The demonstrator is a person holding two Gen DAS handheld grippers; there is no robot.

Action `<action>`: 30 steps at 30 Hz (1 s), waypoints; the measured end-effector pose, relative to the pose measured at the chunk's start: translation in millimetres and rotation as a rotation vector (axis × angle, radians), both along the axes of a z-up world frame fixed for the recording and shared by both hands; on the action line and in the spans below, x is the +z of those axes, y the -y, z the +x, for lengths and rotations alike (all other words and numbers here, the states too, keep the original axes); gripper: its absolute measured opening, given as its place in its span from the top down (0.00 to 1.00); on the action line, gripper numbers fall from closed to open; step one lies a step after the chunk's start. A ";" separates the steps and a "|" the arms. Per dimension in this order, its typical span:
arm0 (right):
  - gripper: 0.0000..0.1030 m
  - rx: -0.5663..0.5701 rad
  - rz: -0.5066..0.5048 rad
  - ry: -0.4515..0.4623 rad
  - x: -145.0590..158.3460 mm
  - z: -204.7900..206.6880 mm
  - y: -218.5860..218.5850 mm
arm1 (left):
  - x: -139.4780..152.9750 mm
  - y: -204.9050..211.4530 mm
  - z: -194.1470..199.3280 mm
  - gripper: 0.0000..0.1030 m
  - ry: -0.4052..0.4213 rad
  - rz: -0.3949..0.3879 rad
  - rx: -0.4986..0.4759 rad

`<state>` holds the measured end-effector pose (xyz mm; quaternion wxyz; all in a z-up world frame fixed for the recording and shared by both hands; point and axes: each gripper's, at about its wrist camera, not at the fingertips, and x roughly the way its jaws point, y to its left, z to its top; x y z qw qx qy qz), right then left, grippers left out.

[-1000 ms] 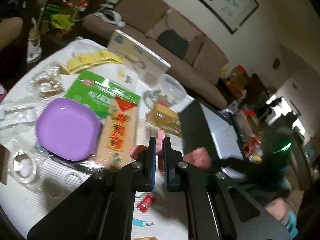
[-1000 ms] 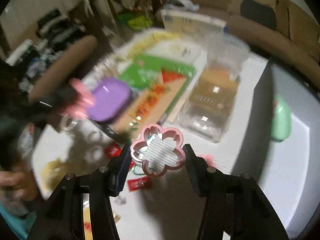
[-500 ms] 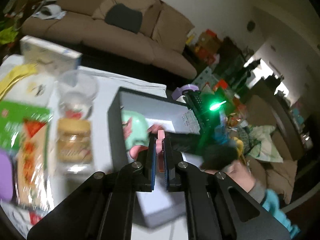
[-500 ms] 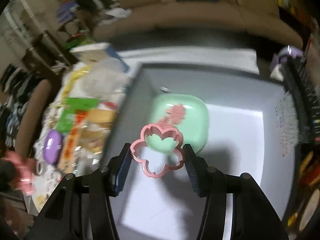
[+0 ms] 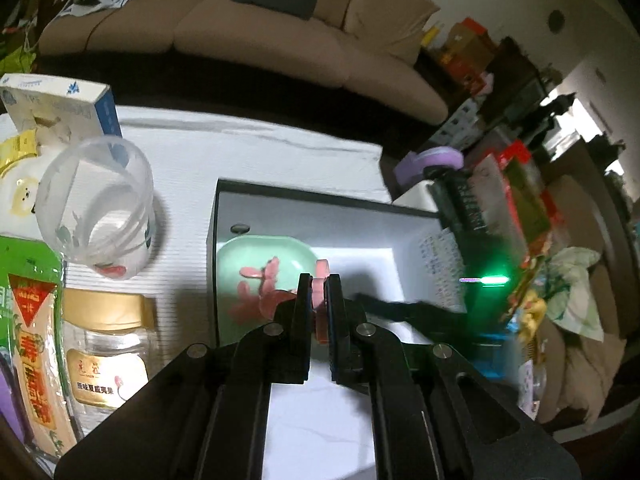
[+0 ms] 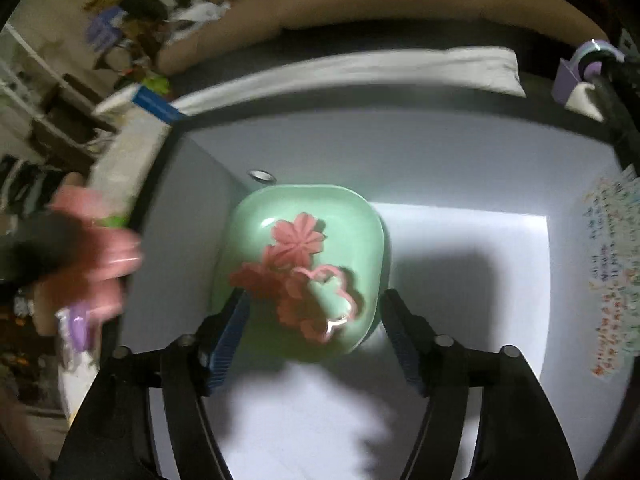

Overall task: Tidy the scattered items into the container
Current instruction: 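Carry both pink pieces over the box and release them onto the green plate with both tools, then move the left tool to a pink flower stamp on the table and grasp it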

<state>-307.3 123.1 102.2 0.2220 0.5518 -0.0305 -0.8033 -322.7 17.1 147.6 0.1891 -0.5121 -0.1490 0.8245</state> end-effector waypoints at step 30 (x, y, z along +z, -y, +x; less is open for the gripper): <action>0.31 0.061 -0.099 -0.151 76.2 87.8 -35.5 | 55.8 14.4 74.1 0.46 -0.186 -0.155 -0.007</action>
